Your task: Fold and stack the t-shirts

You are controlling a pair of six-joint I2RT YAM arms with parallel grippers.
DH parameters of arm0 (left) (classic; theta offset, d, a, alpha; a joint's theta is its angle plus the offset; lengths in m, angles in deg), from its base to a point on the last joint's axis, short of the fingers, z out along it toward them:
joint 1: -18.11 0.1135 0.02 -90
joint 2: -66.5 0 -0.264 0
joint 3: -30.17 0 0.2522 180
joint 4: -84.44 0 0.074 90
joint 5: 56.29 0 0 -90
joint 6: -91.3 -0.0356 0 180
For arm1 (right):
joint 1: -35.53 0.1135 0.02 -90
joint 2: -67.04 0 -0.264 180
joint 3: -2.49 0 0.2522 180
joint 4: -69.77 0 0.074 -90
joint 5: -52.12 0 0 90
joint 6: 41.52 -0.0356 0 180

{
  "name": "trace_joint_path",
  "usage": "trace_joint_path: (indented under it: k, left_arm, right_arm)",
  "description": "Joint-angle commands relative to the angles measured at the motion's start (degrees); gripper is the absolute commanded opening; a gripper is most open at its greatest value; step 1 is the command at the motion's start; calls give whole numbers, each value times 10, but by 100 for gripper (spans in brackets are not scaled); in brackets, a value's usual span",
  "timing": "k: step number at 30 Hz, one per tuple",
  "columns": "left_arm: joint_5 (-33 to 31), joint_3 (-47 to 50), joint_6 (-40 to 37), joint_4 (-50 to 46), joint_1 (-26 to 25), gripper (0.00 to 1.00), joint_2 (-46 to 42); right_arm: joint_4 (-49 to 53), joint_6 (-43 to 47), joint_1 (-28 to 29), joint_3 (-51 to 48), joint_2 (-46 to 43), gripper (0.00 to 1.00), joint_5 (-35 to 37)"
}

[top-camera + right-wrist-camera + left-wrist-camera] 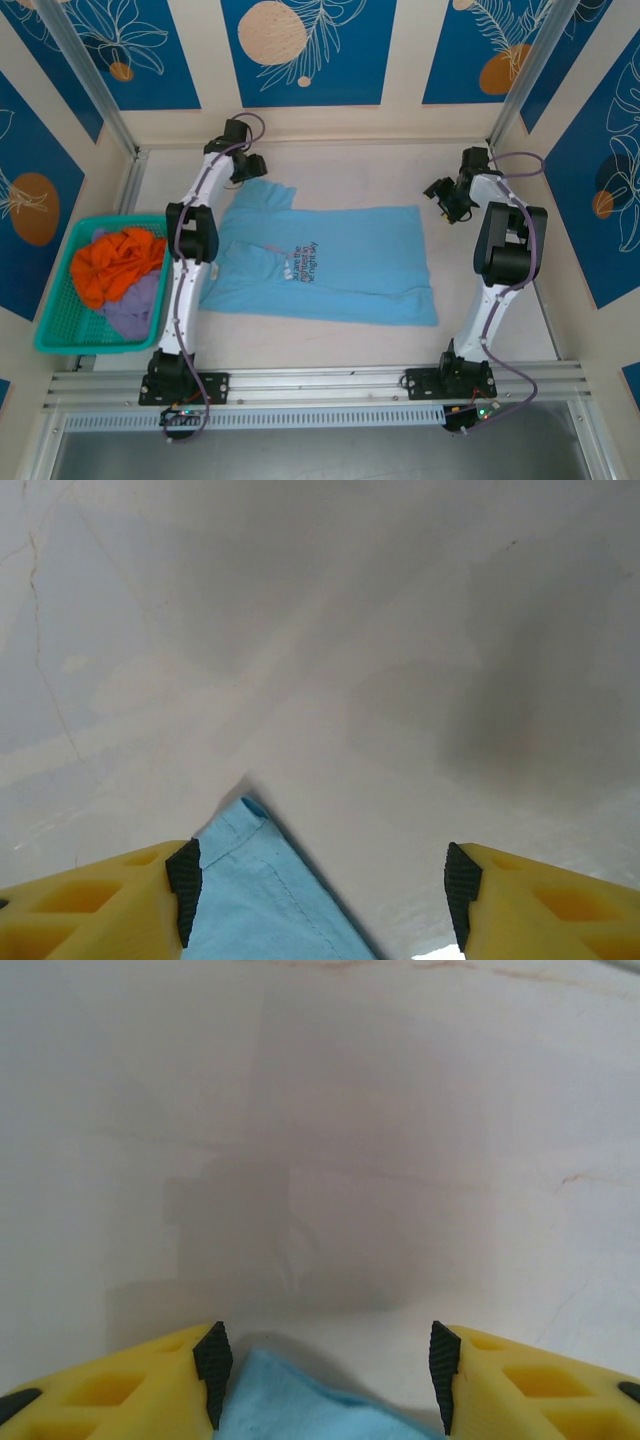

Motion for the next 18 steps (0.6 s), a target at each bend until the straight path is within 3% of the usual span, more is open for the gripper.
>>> trace_joint_path:
  k: [1, 5, 18]
  left_arm:
    - [-21, 18, -22, -56, -1, 56, -15]
    - [-46, 4, -22, -75, -5, 50, -9]
    - [-34, 1, -16, -51, -7, 24, -3]
  right_arm:
    - [-9, -4, -1, 22, 17, 68, -21]
    - [0, -8, -1, 41, 34, 67, -14]
    - [51, -21, 7, 122, 103, 61, -7]
